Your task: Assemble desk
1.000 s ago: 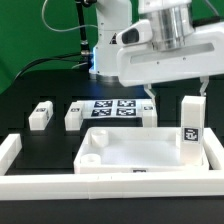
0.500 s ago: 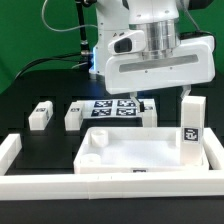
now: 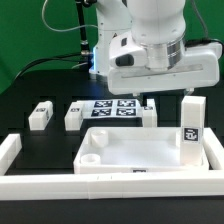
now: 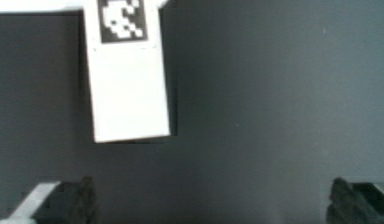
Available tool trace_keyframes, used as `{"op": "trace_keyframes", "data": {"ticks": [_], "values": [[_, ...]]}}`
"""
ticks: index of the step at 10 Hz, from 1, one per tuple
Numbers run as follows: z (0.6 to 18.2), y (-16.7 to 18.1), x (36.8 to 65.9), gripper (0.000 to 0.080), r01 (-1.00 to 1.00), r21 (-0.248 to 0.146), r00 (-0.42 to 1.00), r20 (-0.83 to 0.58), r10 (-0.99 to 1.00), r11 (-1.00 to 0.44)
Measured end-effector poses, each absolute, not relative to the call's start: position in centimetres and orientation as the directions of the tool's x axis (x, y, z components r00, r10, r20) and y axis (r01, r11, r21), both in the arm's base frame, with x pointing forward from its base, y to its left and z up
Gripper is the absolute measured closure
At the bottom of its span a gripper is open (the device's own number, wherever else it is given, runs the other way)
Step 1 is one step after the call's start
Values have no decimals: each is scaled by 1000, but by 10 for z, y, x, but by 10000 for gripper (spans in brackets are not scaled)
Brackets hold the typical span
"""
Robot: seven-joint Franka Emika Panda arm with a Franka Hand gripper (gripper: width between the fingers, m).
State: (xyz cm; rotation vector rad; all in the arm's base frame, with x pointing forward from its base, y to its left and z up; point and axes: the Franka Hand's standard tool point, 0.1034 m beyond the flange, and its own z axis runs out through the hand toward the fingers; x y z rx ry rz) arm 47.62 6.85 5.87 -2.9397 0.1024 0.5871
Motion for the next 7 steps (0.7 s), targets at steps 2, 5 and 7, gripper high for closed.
{"op": "trace_keyframes", "data": {"ticks": [2,5,7], "values": [[59,68,466,151,-110,-128,855,-517,-28,-986],[39,59,450,151,-128,-71,718,-694,-43,-989],[38,66,448,151,-119,-60,652,-757,-32,-991]]}}
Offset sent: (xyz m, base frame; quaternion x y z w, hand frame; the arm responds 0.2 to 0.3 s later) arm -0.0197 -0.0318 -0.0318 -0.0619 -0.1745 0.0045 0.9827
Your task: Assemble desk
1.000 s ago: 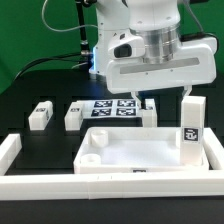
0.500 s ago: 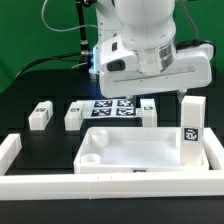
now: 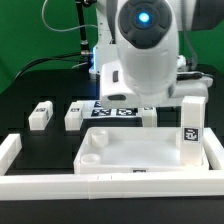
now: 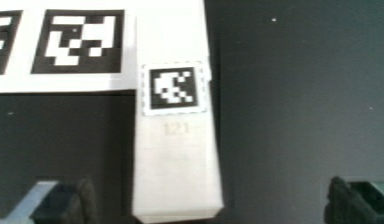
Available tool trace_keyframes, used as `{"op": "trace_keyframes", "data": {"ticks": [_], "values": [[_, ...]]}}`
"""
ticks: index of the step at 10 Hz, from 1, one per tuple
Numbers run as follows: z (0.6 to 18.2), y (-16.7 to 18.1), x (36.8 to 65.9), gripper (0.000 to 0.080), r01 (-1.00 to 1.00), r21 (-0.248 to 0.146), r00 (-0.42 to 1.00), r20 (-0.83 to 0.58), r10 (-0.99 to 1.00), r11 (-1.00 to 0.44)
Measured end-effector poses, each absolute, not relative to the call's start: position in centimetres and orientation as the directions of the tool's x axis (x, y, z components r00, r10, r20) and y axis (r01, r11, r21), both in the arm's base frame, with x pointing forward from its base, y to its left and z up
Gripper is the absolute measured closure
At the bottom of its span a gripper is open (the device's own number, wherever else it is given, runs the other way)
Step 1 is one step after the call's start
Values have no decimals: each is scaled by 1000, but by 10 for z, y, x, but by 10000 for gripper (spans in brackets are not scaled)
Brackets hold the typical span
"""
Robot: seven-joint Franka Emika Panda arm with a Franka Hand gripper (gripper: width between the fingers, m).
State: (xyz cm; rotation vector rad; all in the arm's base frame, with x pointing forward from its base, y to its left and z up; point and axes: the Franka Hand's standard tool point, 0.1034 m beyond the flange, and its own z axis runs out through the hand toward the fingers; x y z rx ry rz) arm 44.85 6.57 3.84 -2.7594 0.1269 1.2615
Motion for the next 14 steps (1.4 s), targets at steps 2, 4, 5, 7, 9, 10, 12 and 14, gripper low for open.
{"op": "trace_keyframes", "data": {"ticks": [2,4,5,7,9,10,12,14], "values": [[31,64,455,151,-122,-59,634,-773,-32,-991],[28,62,453,151,-122,-58,635,-771,-33,-991],[20,60,447,151,-121,-52,635,-772,-37,-991],[11,58,433,151,-129,-41,622,-781,-49,-991],[10,58,430,151,-130,-39,620,-783,-51,-991],[10,57,430,246,-130,-39,620,-783,-51,-991],[10,57,430,429,-130,-39,619,-783,-51,-991],[10,57,430,512,-130,-39,619,-783,-51,-991]]}}
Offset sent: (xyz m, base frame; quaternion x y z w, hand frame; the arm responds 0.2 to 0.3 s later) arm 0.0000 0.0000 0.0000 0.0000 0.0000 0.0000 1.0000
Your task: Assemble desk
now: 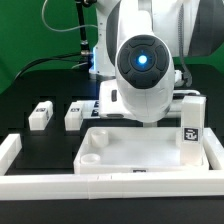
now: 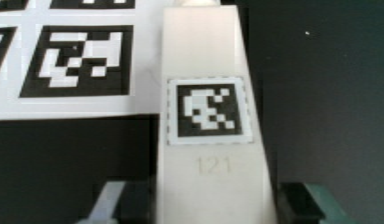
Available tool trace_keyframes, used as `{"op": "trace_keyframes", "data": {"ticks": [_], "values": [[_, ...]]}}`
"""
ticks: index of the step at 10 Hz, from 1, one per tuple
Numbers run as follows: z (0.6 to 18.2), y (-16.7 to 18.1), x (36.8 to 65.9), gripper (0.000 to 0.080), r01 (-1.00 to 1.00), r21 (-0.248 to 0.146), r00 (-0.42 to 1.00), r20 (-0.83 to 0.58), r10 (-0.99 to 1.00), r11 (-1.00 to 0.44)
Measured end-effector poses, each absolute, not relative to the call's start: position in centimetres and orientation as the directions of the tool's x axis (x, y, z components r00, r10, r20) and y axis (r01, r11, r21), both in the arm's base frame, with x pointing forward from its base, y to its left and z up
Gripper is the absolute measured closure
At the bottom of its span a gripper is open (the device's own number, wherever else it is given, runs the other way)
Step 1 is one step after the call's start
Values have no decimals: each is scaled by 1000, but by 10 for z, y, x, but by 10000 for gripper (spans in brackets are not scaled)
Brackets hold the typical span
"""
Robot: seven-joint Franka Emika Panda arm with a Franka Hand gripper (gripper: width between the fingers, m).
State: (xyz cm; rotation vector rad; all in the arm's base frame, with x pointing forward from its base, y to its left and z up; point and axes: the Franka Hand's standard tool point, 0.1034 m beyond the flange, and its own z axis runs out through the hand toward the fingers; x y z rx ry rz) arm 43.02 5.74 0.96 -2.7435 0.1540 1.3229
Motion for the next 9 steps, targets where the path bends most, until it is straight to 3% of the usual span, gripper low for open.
{"op": "trace_keyframes", "data": {"ticks": [5,9], "values": [[14,57,431,512,-134,-41,612,-789,-50,-990],[86,31,482,511,-239,-92,661,-745,-92,-967]]}}
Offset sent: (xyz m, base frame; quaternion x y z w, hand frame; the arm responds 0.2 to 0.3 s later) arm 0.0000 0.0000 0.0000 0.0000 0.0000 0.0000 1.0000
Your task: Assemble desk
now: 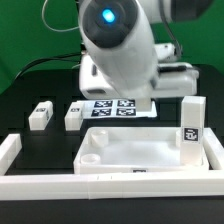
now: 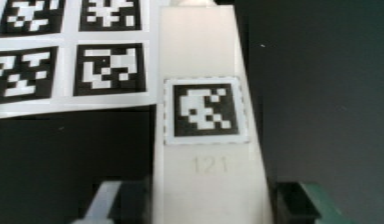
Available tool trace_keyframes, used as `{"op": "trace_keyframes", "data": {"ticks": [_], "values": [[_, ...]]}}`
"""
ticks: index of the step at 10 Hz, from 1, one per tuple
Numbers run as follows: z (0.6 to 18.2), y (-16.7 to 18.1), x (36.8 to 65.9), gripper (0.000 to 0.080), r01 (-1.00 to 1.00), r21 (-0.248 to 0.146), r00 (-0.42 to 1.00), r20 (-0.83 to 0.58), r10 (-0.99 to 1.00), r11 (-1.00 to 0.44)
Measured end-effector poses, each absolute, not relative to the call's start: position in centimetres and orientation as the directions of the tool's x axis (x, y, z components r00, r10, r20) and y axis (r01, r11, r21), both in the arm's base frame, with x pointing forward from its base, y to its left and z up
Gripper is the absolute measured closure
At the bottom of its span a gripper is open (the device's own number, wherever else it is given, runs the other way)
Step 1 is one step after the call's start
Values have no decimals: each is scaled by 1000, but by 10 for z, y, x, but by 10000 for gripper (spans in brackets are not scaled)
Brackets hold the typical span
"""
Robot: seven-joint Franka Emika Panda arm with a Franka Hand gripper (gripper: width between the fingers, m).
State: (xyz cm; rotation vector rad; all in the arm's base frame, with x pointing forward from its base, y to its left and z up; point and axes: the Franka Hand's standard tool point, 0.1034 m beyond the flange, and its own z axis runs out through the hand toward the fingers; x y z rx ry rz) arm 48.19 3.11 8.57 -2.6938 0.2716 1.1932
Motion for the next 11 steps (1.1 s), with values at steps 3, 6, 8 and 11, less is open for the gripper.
{"op": "trace_keyframes", "data": {"ticks": [3,6,8,11], "values": [[94,17,498,511,-249,-99,727,-676,-119,-963],[100,16,502,511,-265,-114,835,-523,-169,-957],[132,-3,532,511,-278,-175,892,-413,-185,-945],[146,-9,542,511,-257,-175,952,-215,-218,-950]]}}
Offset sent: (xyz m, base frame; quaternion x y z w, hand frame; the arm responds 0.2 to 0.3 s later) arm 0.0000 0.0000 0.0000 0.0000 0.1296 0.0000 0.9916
